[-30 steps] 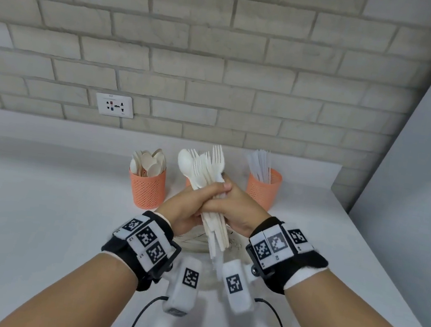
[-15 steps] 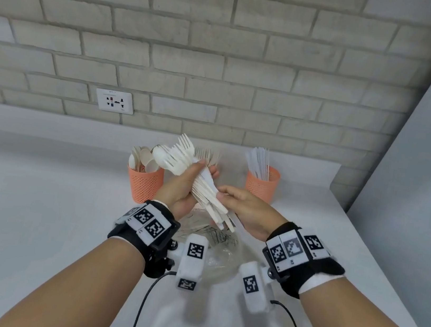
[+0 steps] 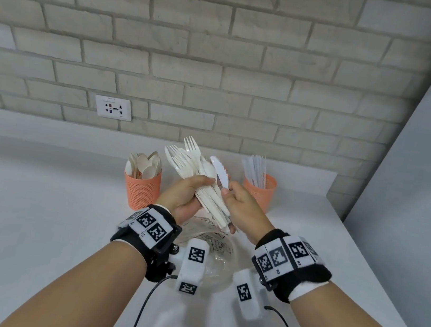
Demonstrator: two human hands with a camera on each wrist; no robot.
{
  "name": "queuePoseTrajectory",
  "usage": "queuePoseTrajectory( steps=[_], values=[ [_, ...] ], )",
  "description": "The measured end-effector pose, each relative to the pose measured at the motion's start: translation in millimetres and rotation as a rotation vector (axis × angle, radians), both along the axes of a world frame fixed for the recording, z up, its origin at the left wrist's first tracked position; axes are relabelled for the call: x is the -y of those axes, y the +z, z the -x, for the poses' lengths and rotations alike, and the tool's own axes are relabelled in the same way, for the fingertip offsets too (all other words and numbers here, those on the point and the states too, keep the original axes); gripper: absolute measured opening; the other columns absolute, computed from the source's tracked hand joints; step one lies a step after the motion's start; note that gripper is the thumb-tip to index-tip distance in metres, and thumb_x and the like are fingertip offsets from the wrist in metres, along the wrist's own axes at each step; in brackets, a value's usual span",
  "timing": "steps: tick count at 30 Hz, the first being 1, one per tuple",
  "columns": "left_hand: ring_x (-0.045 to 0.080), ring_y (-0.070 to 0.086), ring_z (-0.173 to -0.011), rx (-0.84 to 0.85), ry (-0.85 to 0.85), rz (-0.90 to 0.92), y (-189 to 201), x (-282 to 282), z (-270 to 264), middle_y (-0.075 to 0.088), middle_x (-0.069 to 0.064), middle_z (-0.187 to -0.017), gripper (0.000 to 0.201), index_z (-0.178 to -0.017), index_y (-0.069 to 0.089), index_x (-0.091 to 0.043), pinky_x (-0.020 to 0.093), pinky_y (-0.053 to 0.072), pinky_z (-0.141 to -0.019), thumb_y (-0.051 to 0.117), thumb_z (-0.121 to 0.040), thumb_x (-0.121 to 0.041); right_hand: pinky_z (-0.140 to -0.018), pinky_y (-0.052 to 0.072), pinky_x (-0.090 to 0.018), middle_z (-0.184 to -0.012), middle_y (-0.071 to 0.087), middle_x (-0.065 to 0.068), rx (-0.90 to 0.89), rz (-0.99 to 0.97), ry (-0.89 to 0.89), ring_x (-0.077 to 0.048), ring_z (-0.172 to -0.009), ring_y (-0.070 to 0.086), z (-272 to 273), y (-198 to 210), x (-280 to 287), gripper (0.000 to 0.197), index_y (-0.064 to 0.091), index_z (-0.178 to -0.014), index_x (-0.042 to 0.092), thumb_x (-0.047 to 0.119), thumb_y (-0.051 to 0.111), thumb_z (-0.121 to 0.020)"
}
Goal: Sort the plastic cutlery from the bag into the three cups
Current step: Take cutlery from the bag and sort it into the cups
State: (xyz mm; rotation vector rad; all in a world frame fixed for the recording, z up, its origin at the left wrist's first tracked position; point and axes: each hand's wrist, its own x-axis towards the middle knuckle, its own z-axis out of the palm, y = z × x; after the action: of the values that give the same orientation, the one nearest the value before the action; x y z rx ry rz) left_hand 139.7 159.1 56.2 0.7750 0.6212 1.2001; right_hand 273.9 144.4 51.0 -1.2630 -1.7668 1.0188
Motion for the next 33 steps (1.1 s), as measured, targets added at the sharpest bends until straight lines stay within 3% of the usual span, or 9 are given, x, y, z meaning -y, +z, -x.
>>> queuePoseTrajectory(
  steps=[2,6,13,18,23,26,29,31,33],
  values=[
    [0.022,0.062,-0.087,-0.017,0.030,0.024,-0.2,-3.1,-0.8,0.062,0.012,-0.093,0.020,-0.098,0.058,-0.004,0.033,0.051,-0.079,0.041,-0.090,0.003,-0.034,0.039,-0.021,-0.079,0.058,-0.009,0.008,0.010,0.005,-0.022,-0.055,0.059,-2.1,3.1,-3.8,0.018,0.046,-0.086,0.025,0.025,0.035,-0.100],
    [0.016,0.070,-0.074,0.056,0.067,0.097,-1.3,-8.6,0.5,0.071,0.005,-0.080,0.015,-0.094,0.059,-0.008,0.034,0.051,-0.081,0.046,-0.092,-0.002,-0.046,0.046,-0.027,-0.078,0.057,-0.005,0.046,0.015,0.036,-0.016,-0.058,0.056,-9.2,11.0,-8.3,0.019,0.049,-0.082,0.022,0.020,0.039,-0.099],
    [0.015,0.061,-0.087,0.232,0.115,0.190,8.1,-16.8,-1.6,0.060,0.009,-0.093,0.011,-0.092,0.055,-0.003,0.036,0.051,-0.069,0.044,-0.095,-0.005,-0.060,0.042,-0.012,-0.072,0.047,0.004,-0.010,-0.200,0.029,-0.009,-0.065,0.048,-23.3,13.1,-9.6,0.011,0.055,-0.093,0.014,0.008,0.060,-0.086],
    [0.014,0.055,-0.066,0.182,0.185,0.316,0.1,-34.5,-6.1,0.055,0.005,-0.066,0.019,-0.076,0.052,-0.006,0.035,0.056,-0.070,0.046,-0.094,-0.009,-0.063,0.038,-0.003,-0.089,0.047,0.016,0.167,-0.284,0.199,0.020,-0.067,0.048,-24.0,12.0,-7.3,0.047,0.054,-0.116,0.010,0.010,0.076,-0.074],
    [0.016,0.053,-0.067,0.131,0.150,0.306,3.1,-32.9,-16.3,0.053,0.006,-0.069,0.016,-0.076,0.053,-0.007,0.030,0.047,-0.070,0.051,-0.092,-0.006,-0.062,0.037,-0.008,-0.078,0.048,0.017,0.296,-0.438,0.102,0.006,-0.068,0.048,-18.3,4.6,-17.1,0.012,0.052,-0.090,0.021,0.019,0.063,-0.086],
    [0.017,0.057,-0.064,0.158,0.166,0.252,3.5,-32.3,-16.3,0.057,0.009,-0.063,0.015,-0.079,0.055,-0.006,0.030,0.048,-0.070,0.048,-0.091,-0.002,-0.054,0.039,-0.010,-0.073,0.046,0.015,0.345,-0.392,0.086,0.000,-0.060,0.046,-18.8,3.5,-21.8,0.006,0.050,-0.097,0.013,0.018,0.052,-0.093],
    [0.017,0.056,-0.069,0.186,0.150,0.220,3.2,-32.8,-16.9,0.055,0.008,-0.072,0.010,-0.082,0.053,-0.005,0.029,0.054,-0.066,0.049,-0.091,-0.002,-0.063,0.046,-0.015,-0.084,0.060,0.004,0.263,-0.291,0.104,-0.007,-0.071,0.059,-20.1,3.7,-24.3,0.022,0.053,-0.116,0.011,0.016,0.047,-0.095],
    [0.012,0.059,-0.063,0.147,0.154,0.233,0.7,-35.6,-16.7,0.058,0.004,-0.067,0.008,-0.082,0.055,-0.006,0.024,0.056,-0.056,0.053,-0.090,-0.003,-0.060,0.042,-0.006,-0.078,0.058,0.012,0.147,-0.184,0.131,0.010,-0.064,0.058,-22.2,3.9,-24.9,0.018,0.054,-0.111,0.017,0.012,0.047,-0.095],
    [0.009,0.060,-0.055,0.108,0.185,0.264,0.1,-37.9,-16.6,0.058,0.003,-0.063,0.011,-0.080,0.055,-0.006,0.021,0.054,-0.051,0.053,-0.091,-0.006,-0.054,0.038,-0.004,-0.071,0.051,0.017,0.103,-0.137,0.135,0.014,-0.055,0.053,-21.8,3.8,-25.1,0.016,0.054,-0.107,0.018,0.010,0.048,-0.095]
  ],
)
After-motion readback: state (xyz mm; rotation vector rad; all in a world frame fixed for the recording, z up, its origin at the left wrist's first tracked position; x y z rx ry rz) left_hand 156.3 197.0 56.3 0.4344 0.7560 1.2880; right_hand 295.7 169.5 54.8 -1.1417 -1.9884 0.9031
